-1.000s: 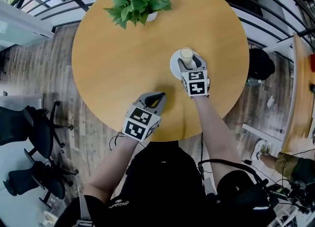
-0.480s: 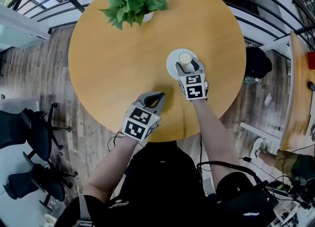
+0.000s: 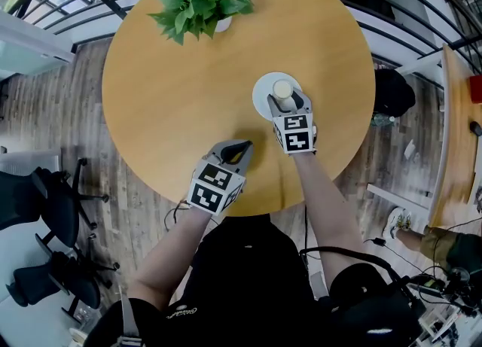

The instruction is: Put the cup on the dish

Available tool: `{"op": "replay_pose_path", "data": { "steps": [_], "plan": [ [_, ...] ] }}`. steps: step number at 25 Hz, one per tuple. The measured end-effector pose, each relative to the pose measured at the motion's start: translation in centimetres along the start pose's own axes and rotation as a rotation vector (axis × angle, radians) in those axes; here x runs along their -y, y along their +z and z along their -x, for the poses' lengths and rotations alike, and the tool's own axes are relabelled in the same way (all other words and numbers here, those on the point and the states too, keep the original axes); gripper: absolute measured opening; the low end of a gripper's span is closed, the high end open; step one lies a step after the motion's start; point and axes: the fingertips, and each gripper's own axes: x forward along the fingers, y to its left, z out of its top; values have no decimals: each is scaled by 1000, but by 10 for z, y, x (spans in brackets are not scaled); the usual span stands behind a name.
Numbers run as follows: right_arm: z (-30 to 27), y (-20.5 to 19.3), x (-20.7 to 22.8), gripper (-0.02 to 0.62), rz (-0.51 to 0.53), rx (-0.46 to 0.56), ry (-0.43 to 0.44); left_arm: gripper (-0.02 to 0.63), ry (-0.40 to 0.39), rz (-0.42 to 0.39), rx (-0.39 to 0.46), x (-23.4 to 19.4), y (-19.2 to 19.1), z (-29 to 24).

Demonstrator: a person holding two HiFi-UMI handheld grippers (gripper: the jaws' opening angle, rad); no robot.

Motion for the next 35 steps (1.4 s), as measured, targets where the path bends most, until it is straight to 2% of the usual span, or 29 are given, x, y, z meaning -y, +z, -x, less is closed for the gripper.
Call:
{"op": "replay_pose_path", "data": {
  "steps": [35],
  "plan": [
    [14,-2,-4,247,0,-23,3,5,19,-10,1,9,-14,7]
  ]
}}
